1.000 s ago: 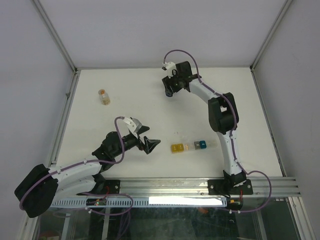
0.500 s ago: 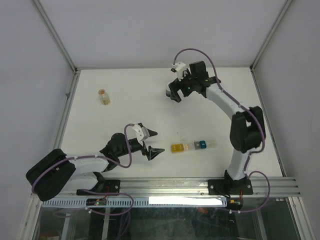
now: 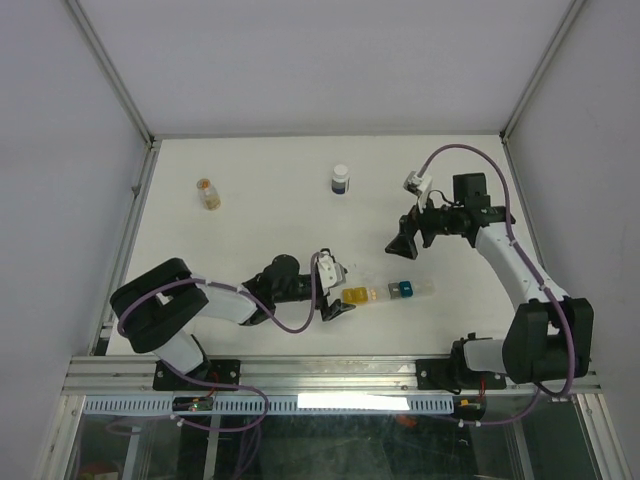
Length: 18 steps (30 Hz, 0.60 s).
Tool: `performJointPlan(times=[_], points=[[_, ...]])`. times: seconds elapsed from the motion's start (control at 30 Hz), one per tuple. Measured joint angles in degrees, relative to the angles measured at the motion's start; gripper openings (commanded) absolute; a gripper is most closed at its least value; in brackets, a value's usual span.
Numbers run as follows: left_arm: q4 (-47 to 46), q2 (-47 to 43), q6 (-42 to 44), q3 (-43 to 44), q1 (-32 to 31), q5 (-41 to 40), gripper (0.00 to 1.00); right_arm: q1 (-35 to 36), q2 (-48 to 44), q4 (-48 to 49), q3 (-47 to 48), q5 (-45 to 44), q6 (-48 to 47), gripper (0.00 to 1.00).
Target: Sort the pills into containers
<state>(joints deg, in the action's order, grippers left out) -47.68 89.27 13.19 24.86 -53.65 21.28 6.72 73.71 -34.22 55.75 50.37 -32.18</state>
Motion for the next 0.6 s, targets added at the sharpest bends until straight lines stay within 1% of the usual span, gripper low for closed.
performJointPlan(times=[0.1,0.17,0.27,0.37,0.5,0.6], points=[[2.0,3.4,1.1,2.1,0.0,0.0,0.92,-0.6,3.4,-1.3,0.2,1.6,-1.2,0.78],[2.9,4.8,1.5,3.0,-0.1,0.0,0.91,-0.7,7.3,-2.0,1.2,1.6,-1.5,0.66],[3.0,6.1,1.7,3.4,-0.5,0.1,0.89,-0.6,13.5,-2.3,2.0,1.4,-1.2,0.54],[3.1,7.4,1.9,3.9,-1.1,0.2,0.88,-0.5,17.9,-3.2,2.3,1.1,-1.0,0.43],[3.1,8.9,1.9,4.7,-1.5,0.2,0.83,0.2,21.4,-3.9,3.0,0.7,-0.7,0.34],[3.1,10.0,1.8,5.3,-1.5,0.2,0.78,1.2,22.8,-4.3,3.7,0.4,-0.6,0.29]])
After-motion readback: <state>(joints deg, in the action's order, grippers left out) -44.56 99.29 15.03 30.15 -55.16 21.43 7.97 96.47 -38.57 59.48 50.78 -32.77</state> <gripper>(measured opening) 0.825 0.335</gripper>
